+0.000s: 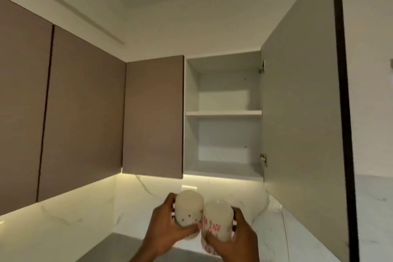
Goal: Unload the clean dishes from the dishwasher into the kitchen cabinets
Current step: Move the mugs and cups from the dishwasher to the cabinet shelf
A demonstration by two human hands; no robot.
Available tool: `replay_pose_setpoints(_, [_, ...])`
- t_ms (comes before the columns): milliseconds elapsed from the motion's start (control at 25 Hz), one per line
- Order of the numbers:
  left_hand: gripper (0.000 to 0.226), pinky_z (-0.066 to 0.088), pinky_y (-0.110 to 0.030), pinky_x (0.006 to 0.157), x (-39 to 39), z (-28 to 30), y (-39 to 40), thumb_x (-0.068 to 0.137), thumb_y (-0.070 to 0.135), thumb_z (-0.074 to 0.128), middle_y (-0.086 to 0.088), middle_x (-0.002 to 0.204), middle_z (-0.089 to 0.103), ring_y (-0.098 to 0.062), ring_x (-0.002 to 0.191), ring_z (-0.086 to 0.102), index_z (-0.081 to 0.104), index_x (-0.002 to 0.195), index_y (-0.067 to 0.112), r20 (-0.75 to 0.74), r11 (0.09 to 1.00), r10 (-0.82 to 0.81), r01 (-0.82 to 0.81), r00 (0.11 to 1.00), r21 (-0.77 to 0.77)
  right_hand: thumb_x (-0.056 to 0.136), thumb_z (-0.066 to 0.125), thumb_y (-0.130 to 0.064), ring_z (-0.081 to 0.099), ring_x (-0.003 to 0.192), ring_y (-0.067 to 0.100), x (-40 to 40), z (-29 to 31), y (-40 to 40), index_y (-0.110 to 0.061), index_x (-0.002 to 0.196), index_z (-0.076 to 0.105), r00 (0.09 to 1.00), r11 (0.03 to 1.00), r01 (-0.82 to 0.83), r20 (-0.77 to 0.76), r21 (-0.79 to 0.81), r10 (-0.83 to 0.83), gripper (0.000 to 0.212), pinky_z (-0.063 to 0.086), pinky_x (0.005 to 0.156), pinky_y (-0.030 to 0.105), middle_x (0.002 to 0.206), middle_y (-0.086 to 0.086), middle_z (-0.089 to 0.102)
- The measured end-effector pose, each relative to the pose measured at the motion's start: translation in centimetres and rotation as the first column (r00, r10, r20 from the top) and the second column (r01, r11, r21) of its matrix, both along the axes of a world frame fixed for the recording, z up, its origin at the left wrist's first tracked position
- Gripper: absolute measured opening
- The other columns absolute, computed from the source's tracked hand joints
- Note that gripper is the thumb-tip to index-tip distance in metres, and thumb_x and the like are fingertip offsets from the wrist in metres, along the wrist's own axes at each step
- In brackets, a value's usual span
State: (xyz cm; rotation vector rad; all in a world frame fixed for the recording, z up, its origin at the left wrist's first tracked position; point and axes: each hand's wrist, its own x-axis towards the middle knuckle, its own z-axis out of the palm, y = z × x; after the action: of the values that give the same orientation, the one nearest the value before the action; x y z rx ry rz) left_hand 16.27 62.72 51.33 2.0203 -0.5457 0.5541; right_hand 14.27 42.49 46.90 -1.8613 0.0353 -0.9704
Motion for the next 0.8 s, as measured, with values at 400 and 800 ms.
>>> replay_pose_setpoints(400, [0.084, 0.059, -0.017, 0.068, 25.9, 28.0, -4.2, 0.052, 0.062, 0.095, 0.007, 0.111, 0.072, -0.009, 0.092, 0.07, 0.066, 0.118, 0.019, 0.311, 0.996, 0.078, -0.062, 0.947, -0.06, 0.071, 0.095, -0.035, 0.067, 0.089, 0.007, 20.0, 31.4, -4.4, -0.026, 0.121, 0.047, 0.98, 0.998, 0.021, 0.198, -0.066, -0.008, 0.071, 0.06, 0.063, 0.026, 0.11, -0.003, 0.066])
replay_pose_setpoints(800, [0.097, 0.051, -0.025, 0.077, 42.8, 35.5, -6.3, 0.057, 0.065, 0.092, -0.008, 0.125, 0.065, -0.022, 0.111, 0.065, 0.056, 0.129, 0.011, 0.286, 0.986, 0.153, -0.127, 0.946, -0.109, 0.072, 0.092, -0.047, 0.071, 0.102, 0.023, 36.9, 39.4, -6.9, -0.015, 0.125, 0.049, 0.934, 0.937, 0.318, 0.217, -0.143, -0.284, 0.075, 0.063, 0.089, 0.043, 0.117, 0.005, 0.067])
